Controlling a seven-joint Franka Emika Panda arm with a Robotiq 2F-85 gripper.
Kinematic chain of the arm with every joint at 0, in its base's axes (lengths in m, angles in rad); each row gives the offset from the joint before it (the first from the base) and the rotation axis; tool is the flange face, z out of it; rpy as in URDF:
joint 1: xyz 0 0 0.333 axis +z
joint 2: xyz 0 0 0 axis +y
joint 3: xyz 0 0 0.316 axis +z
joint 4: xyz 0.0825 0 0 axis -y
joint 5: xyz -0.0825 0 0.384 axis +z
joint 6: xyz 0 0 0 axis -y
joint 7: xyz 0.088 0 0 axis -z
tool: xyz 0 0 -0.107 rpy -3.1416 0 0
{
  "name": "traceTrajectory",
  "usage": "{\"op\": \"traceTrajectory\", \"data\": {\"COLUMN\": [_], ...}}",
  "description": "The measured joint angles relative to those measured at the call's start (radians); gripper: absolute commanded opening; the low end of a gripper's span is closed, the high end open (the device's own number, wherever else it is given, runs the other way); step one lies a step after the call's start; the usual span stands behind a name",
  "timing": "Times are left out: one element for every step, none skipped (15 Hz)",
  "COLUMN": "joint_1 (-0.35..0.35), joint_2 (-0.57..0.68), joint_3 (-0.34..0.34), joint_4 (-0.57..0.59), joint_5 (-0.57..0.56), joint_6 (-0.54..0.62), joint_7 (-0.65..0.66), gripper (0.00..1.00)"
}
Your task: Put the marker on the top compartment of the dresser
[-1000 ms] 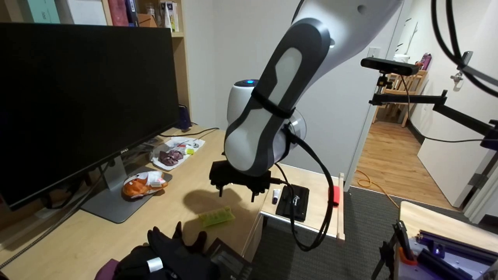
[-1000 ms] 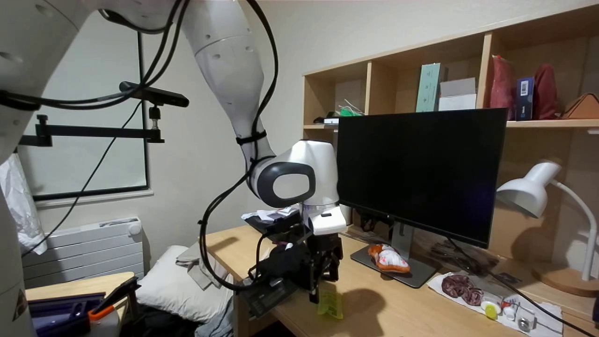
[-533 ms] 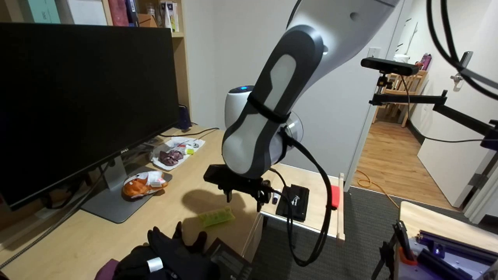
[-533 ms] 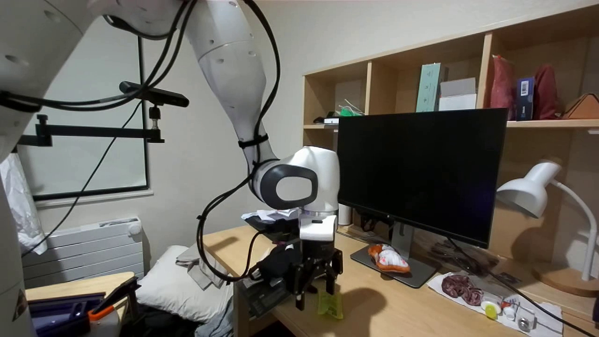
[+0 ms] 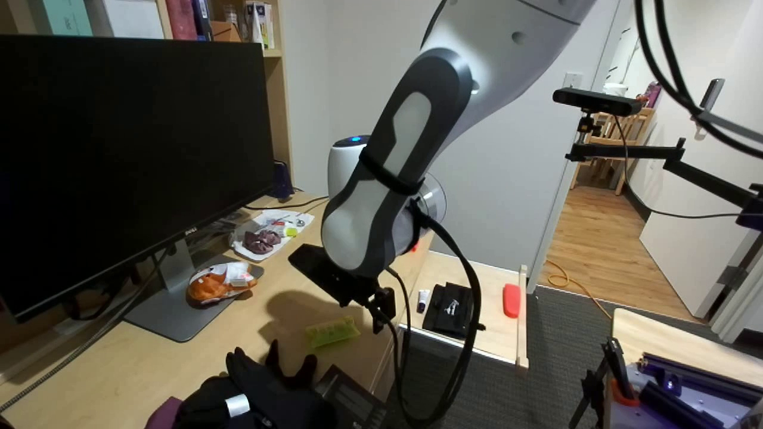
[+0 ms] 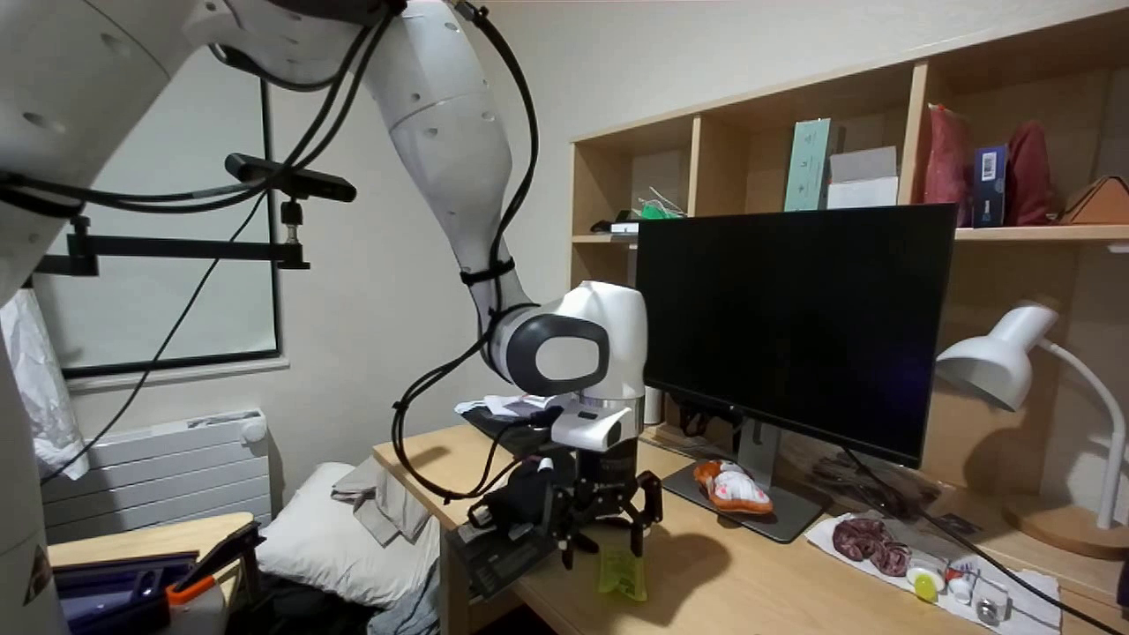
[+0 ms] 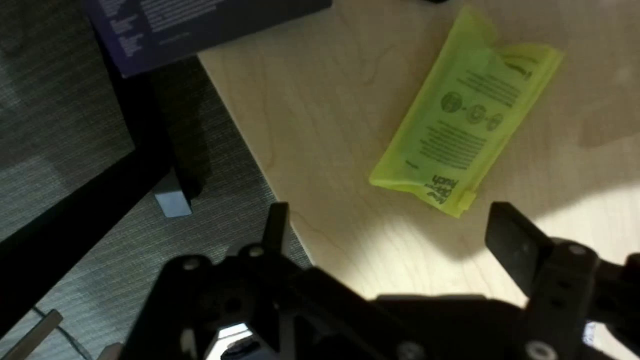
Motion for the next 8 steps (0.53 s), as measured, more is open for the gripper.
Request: {"op": "traceTrajectory", "data": {"joint_1": [0.0, -0.001, -0.001, -0.001, -0.003, -0.005, -0.007, -0.009], "joint_2": [0.01, 0.022, 0.036, 0.051, 0.068, 0.084, 0.099, 0.113], "joint_3": [0.001, 0.003, 0.005, 0.008, 0.012, 0.017, 0.022, 0.025], "joint_4": [0.013, 0.027, 0.04, 0.055, 0.07, 0.085, 0.099, 0.112], "joint_5": [0.0, 0.0, 0.0, 0.0, 0.0, 0.0, 0.0, 0.0], "joint_6": [0.0, 0.0, 0.0, 0.0, 0.0, 0.003, 0.005, 0.006], "joint_7": [0.035, 0.065, 0.09, 0.115, 0.136, 0.153, 0.167, 0.181], "gripper": [1.0, 1.0, 1.0, 1.0, 1.0, 1.0, 1.0, 1.0]}}
